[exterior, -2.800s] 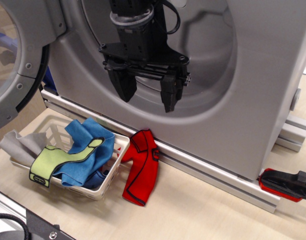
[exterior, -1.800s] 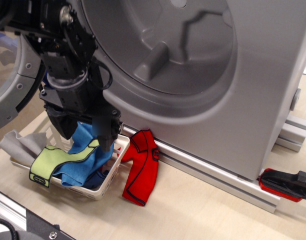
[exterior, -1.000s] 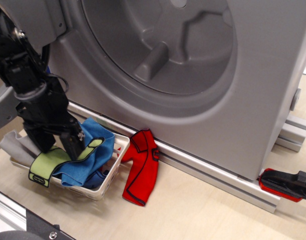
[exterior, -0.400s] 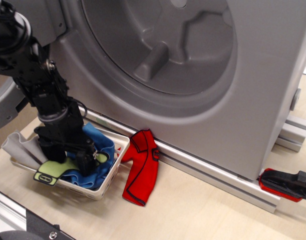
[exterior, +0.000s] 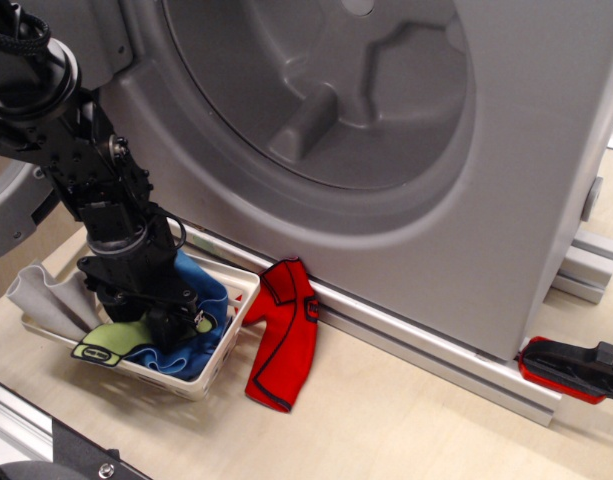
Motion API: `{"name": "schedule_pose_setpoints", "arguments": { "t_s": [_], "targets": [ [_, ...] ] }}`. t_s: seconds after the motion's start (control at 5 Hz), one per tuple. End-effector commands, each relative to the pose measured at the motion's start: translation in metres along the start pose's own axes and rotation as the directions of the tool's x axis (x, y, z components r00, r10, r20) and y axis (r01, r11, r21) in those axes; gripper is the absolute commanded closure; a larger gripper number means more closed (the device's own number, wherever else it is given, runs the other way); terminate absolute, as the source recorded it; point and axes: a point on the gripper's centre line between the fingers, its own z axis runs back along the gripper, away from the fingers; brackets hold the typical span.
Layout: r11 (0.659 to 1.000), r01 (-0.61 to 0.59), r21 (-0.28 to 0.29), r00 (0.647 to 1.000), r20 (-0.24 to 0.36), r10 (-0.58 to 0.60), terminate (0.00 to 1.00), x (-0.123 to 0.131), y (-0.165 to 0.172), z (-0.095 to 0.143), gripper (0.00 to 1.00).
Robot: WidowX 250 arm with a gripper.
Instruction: Put clothes in laundry machine
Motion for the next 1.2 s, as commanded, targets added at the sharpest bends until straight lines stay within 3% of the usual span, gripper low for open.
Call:
{"name": "schedule_pose_setpoints", "arguments": {
  "t_s": [0.0,0.2,0.6,1.0],
  "targets": [
    [0.994,0.039,0.098,0.988,0.147,-0.053,0.00,0.014,-0.004,0.043,1.00],
    [0.990,0.054,0.131,0.977,0.197,-0.080,0.00,0.013,-0.008,0.061,1.00],
    [0.990,0.069,0.123,0.952,0.289,-0.103,0.00,0.007,-0.025,0.122,1.00],
    [0.992,0.105,0.069,0.917,0.379,-0.123,0.00,0.014,-0.054,0.174,1.00]
  ]
}}
